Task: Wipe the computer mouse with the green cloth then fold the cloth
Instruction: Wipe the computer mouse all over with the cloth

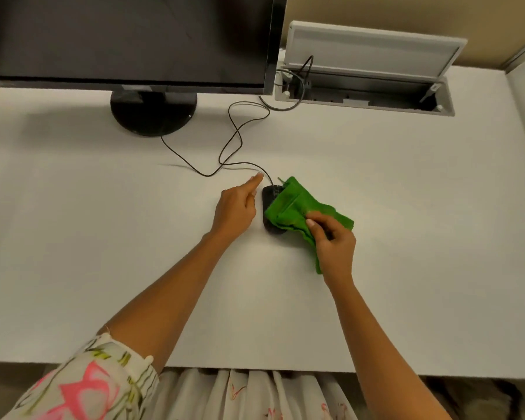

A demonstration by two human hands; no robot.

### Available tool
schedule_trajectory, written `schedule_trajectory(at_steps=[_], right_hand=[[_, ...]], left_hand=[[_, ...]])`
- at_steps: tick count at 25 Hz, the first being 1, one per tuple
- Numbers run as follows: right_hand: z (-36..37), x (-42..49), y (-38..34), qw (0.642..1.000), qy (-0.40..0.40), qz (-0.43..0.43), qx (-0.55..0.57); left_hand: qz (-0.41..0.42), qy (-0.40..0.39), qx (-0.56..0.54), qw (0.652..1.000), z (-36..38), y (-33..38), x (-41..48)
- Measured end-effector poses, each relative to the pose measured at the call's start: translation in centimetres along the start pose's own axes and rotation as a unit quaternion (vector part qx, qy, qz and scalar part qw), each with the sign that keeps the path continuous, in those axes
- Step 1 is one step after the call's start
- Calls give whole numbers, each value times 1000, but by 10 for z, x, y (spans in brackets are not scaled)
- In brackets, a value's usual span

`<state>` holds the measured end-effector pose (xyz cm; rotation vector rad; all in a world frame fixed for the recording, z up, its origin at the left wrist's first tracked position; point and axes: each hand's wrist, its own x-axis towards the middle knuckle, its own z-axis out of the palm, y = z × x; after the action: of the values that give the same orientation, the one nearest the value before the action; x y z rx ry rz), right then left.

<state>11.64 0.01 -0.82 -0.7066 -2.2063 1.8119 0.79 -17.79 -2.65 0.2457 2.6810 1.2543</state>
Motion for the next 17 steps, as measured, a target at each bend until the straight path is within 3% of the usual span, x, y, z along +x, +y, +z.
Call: schedule_trajectory(at_steps=[3,6,11,17], right_hand=[[18,-20,7,993,8,-65,-98],[44,-19,4,981,45,-87,-166],[97,-7,9,928,-34,-96,-358],[99,-10,28,931,-5,-142,-336]], left_hand=[[72,-92,46,992,-11,4,23],[92,-163,87,978,-12,2,35],[139,-201,116,963,-15,-7,43],[150,-251,169,941,-21,-5,50]])
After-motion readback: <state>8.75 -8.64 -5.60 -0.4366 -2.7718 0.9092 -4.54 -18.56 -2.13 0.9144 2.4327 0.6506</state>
